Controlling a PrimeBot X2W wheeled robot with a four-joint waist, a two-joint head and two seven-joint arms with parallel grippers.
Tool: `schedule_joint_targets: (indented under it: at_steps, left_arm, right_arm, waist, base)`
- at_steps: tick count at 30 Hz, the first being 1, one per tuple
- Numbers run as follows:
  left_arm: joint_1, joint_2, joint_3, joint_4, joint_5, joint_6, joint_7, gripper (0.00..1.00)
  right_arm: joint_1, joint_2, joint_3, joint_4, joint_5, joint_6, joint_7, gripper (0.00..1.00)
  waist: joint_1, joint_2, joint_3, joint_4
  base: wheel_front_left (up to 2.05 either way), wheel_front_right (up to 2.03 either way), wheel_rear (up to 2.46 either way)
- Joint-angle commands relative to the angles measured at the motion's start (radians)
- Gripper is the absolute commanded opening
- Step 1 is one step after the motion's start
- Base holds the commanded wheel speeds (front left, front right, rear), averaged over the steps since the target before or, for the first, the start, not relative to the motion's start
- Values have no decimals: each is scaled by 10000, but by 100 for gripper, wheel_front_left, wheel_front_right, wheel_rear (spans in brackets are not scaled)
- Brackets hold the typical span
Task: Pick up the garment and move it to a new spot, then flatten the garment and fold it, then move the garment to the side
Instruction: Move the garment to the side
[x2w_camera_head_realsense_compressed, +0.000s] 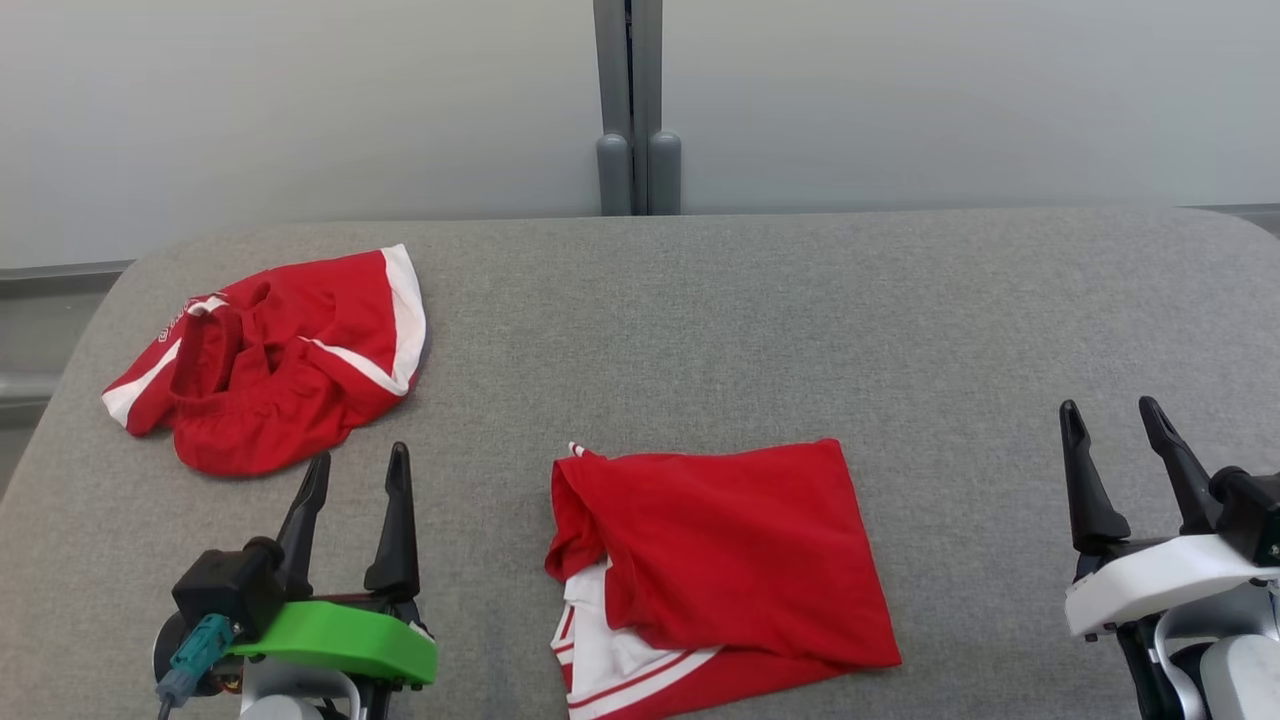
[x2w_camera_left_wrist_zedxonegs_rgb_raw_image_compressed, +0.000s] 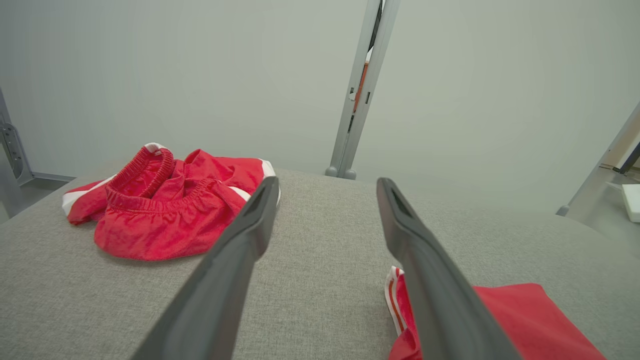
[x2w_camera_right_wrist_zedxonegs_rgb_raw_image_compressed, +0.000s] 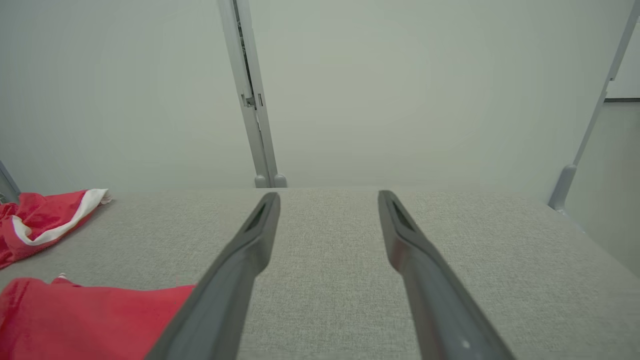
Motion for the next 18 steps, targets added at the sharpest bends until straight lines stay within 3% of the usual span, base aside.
schedule_joint_targets:
  at_steps: [1,10,13,18]
  left_arm:
    - [162,-25,87,24,95,-37,-29,100]
    - [216,-202,275,43,419,-145,-29,100]
    - [185,-231,308,77,459,-187,-29,100]
    - [-23,-300,230,170,644,-304,-29,100]
  right_arm:
    - [91,-4,-48,-7,-57,-1,-11,100]
    - [124,31,35,-114,-168,-1,71,100]
    - [-74,-59,533,6,54,-1,278,100]
    - [-816,-88,1796,1123,680,-2,1701,100]
  waist:
    - [0,-1,-10,-16]
    - [0,-1,-1,-105]
    - [0,-1,48,-90]
    - [0,-1,223,103]
  base:
    - [0,0,0]
    - [0,0,0]
    - [0,0,0]
    - [0,0,0]
